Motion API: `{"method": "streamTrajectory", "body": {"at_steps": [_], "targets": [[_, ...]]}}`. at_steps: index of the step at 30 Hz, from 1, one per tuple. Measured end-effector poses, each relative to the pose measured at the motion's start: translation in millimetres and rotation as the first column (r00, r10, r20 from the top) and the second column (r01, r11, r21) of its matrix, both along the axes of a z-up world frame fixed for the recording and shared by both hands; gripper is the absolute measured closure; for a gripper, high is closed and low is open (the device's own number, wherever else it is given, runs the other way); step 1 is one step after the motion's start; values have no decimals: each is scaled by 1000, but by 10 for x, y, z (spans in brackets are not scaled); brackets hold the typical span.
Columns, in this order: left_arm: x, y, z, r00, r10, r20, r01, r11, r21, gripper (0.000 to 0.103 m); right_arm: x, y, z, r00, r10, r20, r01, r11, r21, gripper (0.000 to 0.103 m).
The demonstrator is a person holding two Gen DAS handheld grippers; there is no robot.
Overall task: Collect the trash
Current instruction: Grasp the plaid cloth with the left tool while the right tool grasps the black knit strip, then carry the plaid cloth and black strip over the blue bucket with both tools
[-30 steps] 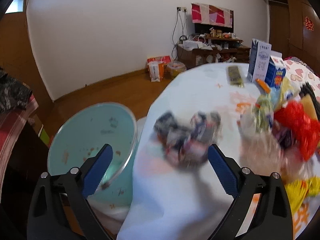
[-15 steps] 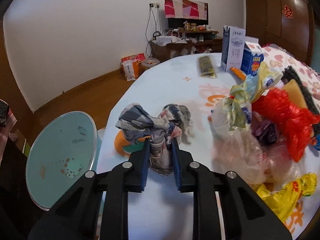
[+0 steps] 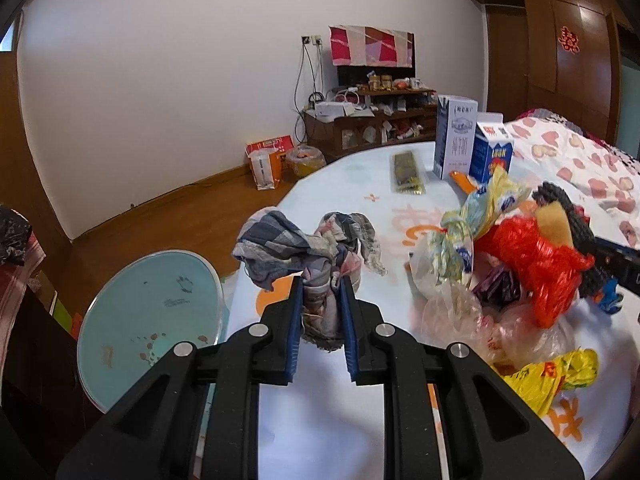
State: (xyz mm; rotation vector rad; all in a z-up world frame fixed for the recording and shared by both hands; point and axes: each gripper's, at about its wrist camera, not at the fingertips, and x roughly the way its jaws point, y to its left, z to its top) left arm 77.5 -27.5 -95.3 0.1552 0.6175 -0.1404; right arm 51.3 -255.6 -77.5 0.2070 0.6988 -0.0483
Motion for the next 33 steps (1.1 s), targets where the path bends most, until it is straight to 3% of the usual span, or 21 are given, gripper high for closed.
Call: {"method": "streamTrajectory", "body": {"at_steps": [5, 14, 24, 33], "targets": [[-48, 70, 97, 999, 29, 23, -28, 1000, -11, 85, -49, -1, 75, 1000, 3, 31, -3, 1000, 14, 90], [-80, 290, 326, 993, 92, 73, -92, 996, 0, 85, -195, 90, 440, 989, -15, 148, 18, 1000, -19, 90], [-61, 659, 391, 978, 186, 93, -190, 981, 41, 85, 31, 454, 649, 981, 74, 180, -65, 996, -53, 90], [-79, 1187, 260, 957, 282, 73, -287, 955, 72, 85, 347, 1024, 697, 965, 190, 181, -180, 981, -69, 90]]}}
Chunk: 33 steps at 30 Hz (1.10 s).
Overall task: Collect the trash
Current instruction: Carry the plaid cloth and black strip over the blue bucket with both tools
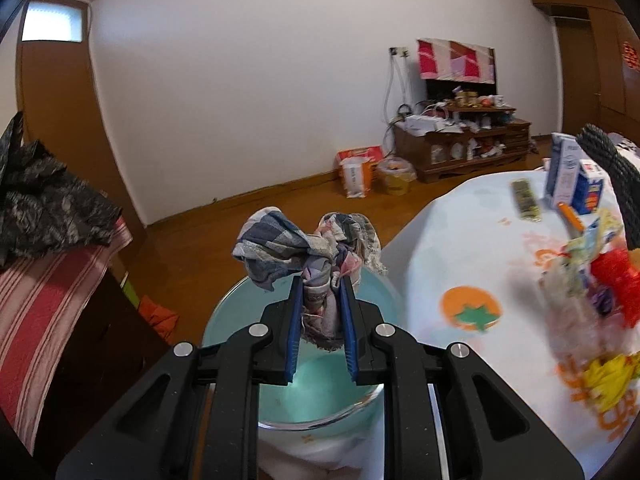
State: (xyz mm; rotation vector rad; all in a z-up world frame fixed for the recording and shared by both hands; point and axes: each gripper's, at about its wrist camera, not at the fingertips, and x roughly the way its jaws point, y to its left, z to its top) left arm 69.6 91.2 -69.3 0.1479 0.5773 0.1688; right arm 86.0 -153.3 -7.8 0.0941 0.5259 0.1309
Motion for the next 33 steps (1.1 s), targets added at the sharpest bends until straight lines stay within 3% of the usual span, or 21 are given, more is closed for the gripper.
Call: {"method": "streamTrajectory", "body": {"at_steps": [13, 33], "targets": [[60, 515, -182, 993, 115, -31, -115, 993, 23, 85, 377, 793, -150, 989, 141, -46, -143, 989, -37, 90], [59, 795, -270, 981, 182, -65, -179, 983, 41, 85, 590, 1304, -379, 968, 239, -84, -245, 966, -78, 90]]}}
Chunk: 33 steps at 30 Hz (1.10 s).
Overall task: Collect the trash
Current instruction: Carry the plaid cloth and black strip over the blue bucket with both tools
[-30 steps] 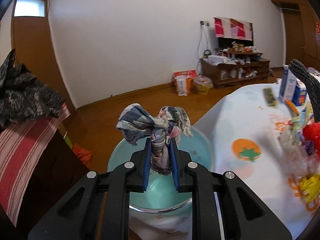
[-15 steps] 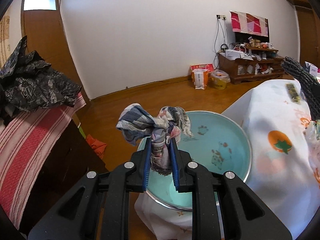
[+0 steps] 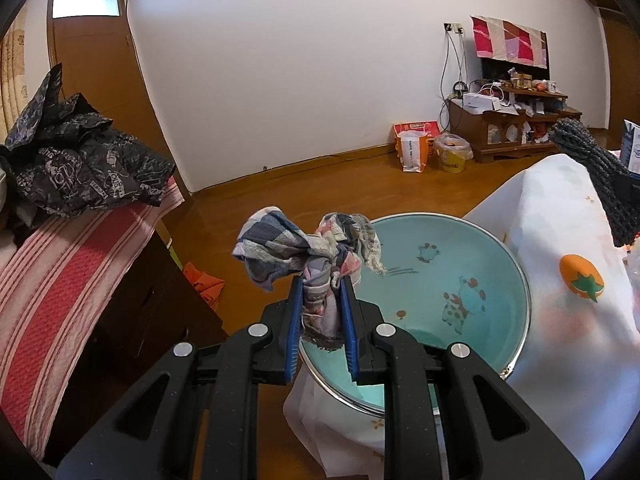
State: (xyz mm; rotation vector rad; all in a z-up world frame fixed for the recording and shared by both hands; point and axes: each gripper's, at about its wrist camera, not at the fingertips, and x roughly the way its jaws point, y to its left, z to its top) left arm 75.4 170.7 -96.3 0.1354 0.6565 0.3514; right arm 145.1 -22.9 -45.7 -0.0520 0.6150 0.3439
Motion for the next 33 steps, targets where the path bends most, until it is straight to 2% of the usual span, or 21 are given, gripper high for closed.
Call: {"method": "streamTrajectory", "body": {"at_steps": [33], "targets": [[107, 157, -86, 998, 10, -56, -11, 1000, -24, 84, 53, 626, -195, 989, 142, -41, -145, 986, -87, 90]]}}
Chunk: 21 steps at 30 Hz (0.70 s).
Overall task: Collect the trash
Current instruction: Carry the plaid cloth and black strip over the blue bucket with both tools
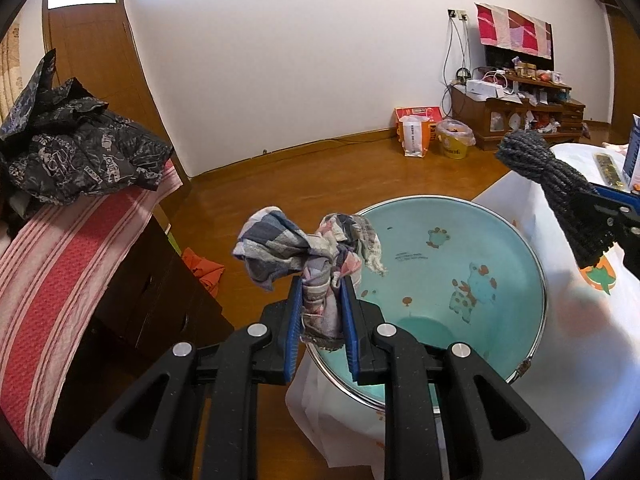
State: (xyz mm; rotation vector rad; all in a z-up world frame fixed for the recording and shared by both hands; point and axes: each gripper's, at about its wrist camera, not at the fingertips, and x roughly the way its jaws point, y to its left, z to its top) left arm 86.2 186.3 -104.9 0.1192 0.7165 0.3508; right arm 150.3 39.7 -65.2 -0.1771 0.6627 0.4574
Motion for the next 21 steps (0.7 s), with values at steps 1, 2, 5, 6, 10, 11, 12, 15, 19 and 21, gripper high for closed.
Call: {"method": "streamTrajectory", "body": {"at_steps": [1, 2, 5, 6, 10, 11, 12, 15, 19, 21], "targets": [[2, 0, 0, 1000, -1, 0, 1, 1000, 0, 84, -2, 4, -1, 1000, 1, -1, -1, 1000, -1, 90], [0, -1, -1, 1000, -1, 1, 1, 1000, -2, 84, -1, 8, -4, 1000, 4, -3, -4, 1000, -1, 90], [-2, -1, -2, 1000, -1, 1, 1, 1000, -3, 84, 1, 15, -3, 1000, 8, -5, -8, 1000, -4, 90], [-3, -2, -2, 1000, -1, 1, 1, 1000, -2, 84, -3, 14, -2, 1000, 9, -5, -9, 1000, -4, 90], [0, -5, -3, 1000, -2, 2, 2, 1000, -2, 84, -19, 18, 0, 1000, 13, -4, -13, 1000, -6, 90], [1, -2, -1, 1000, -3, 2, 3, 1000, -3, 84, -19, 21, 0, 1000, 14, -4, -14, 1000, -6, 90], [2, -3, 0, 1000, -3, 2, 3, 1000, -2, 84, -20, 21, 3, 1000, 15, -3, -15, 1000, -7, 90], [7, -5, -2, 1000, -6, 1, 6, 1000, -2, 84, -24, 32, 2, 1000, 18, -3, -18, 1000, -7, 90], [5, -8, 4, 1000, -8, 2, 8, 1000, -5, 84, -27, 38, -1, 1000, 22, -4, -22, 1000, -10, 90], [0, -12, 8, 1000, -8, 2, 8, 1000, -5, 84, -31, 52, -1, 1000, 23, -5, -23, 1000, -11, 90]]}}
